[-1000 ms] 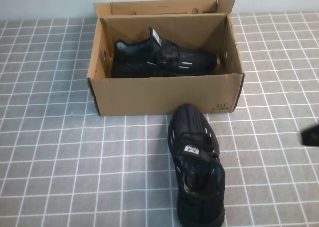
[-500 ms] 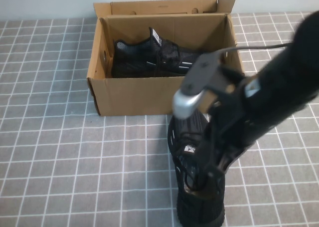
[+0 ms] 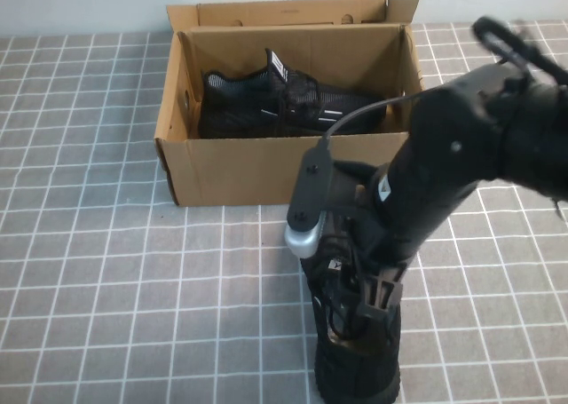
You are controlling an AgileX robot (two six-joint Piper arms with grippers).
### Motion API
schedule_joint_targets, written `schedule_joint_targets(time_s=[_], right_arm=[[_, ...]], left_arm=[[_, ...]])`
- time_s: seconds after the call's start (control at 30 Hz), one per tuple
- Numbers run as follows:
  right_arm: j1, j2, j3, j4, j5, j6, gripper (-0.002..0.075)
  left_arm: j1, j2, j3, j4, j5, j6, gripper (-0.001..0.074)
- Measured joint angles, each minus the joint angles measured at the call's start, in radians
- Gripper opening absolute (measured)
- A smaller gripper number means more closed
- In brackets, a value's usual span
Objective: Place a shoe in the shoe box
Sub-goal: Pick up the shoe from the table
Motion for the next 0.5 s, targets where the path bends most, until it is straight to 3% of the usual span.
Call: schedule_joint_targets(time_s=[0.27,0.5], right_arm=[[0.0,0.053,0.0,-0.147,-0.134,0.072,0.0495],[0.0,0.054,0.0,-0.157,-0.178,0.094,0.0424]], left_arm=[[0.0,0.0,0.0,0.0,0.0,0.0,-0.0002],[0.0,0.0,0.0,0.0,0.0,0.0,-0.0002]])
